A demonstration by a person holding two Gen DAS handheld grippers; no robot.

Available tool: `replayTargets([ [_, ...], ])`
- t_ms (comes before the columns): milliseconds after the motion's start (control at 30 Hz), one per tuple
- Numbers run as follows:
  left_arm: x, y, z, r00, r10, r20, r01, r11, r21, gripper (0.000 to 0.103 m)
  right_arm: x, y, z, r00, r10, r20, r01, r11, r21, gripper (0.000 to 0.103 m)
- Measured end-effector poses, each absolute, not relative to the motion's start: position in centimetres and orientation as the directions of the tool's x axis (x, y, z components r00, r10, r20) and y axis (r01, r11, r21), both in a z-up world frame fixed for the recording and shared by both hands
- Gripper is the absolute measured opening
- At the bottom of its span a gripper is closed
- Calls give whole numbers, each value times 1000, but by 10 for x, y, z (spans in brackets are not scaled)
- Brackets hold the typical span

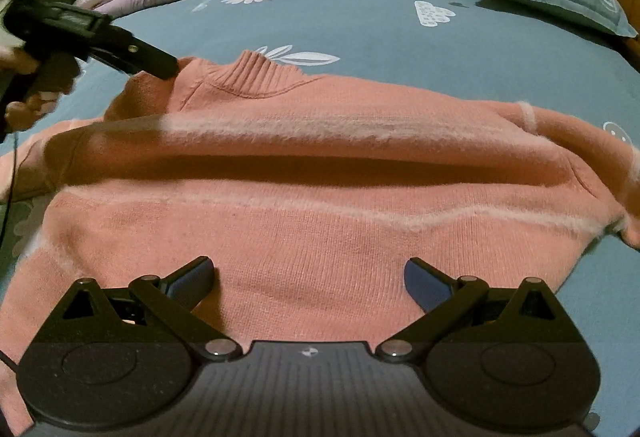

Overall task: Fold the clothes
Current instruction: 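Grasp the sweater collar with the left tool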

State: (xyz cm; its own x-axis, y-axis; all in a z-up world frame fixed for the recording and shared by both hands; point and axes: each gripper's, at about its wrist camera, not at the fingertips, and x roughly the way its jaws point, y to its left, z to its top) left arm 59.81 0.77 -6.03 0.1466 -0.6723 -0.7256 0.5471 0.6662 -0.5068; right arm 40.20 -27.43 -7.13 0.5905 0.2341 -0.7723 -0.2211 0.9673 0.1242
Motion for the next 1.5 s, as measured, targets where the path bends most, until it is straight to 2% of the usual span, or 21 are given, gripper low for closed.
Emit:
replayTargets([
  [100,607,10,-84,15,-743,-669,481,592,-647,97,401,-275,-72,594,237,-769,-227,966,123,103],
  [200,612,14,-93,-33,-778,-628,482,538,-692,96,400,-275,-72,600,242,-763,-231,965,125,103],
  [267,625,21,-101,-27,-806,-592,414,530,-740,90,400,-276,-73,606,244,-757,-234,964,124,103],
  [333,635,24,-106,-6,-814,-581,383,535,-753,74,400,-275,-74,609,243,-755,-236,964,120,103],
  [433,637,25,-109,6,-815,-580,365,541,-757,64,400,-274,-74,609,242,-755,-239,964,117,103],
  [600,612,25,-104,-46,-811,-583,400,519,-755,61,398,-275,-74,617,246,-747,-242,963,117,103],
  [667,611,24,-105,-25,-800,-600,420,536,-732,56,399,-274,-75,622,243,-745,-242,964,113,103],
  [733,618,22,-110,8,-778,-629,398,579,-712,19,400,-272,-76,625,238,-743,-240,965,107,103],
  [800,625,22,-117,21,-770,-638,358,602,-714,13,401,-271,-76,626,233,-745,-239,966,101,103],
  [933,622,18,-112,49,-753,-656,371,624,-688,10,400,-271,-76,632,234,-739,-239,966,102,103],
  [1100,600,10,-74,144,-685,-714,502,672,-544,7,401,-269,-77,631,226,-742,-239,967,91,103],
  [1267,575,25,-24,318,-648,-692,563,716,-412,7,407,-267,-73,608,220,-763,-244,966,84,103],
  [1367,570,40,-21,389,-593,-705,523,772,-361,8,412,-269,-63,582,240,-777,-251,962,109,103],
  [1500,577,65,-53,406,-483,-776,380,861,-337,7,419,-281,-42,591,281,-756,-251,955,158,103],
])
